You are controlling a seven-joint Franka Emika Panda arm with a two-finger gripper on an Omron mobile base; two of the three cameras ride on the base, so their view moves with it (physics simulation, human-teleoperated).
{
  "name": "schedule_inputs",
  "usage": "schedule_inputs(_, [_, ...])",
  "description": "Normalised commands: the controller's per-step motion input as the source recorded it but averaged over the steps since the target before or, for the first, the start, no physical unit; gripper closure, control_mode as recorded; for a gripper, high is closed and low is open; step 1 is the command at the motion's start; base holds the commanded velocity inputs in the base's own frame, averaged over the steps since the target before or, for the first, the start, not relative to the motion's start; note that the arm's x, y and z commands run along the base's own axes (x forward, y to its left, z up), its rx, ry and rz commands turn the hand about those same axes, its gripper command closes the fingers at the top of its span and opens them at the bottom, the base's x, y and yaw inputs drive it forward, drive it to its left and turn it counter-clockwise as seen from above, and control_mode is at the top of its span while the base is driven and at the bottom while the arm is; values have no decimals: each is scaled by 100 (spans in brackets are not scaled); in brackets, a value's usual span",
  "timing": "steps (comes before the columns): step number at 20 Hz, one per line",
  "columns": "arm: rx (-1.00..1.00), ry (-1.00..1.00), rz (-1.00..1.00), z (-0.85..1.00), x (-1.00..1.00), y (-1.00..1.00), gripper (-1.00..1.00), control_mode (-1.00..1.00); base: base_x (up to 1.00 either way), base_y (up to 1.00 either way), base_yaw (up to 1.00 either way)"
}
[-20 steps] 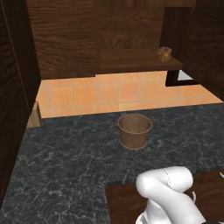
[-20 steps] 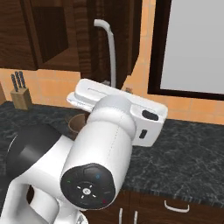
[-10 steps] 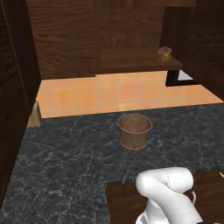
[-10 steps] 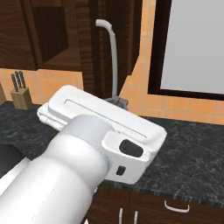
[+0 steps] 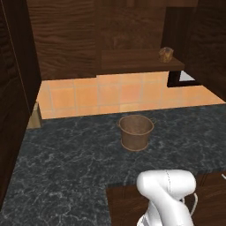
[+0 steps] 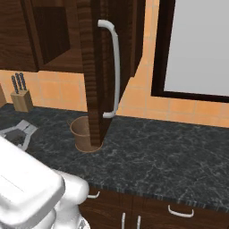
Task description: Open the cabinet, pick up the bread from the cabinet and place it in the basket. Then move the basket to the dining counter.
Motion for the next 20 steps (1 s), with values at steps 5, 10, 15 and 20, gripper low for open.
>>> schedule_inputs(5, [-17,0,-12,-1,0,100,100,-100,0,0,0])
schedule_inputs(10, [-24,12,-13,0,6,100,100,-100,0,0,0])
schedule_inputs(15, [-22,44,-10,-7,61,100,100,-100,0,0,0])
schedule_inputs(20, [-7,42,-5,-9,98,93,100,-100,0,0,0])
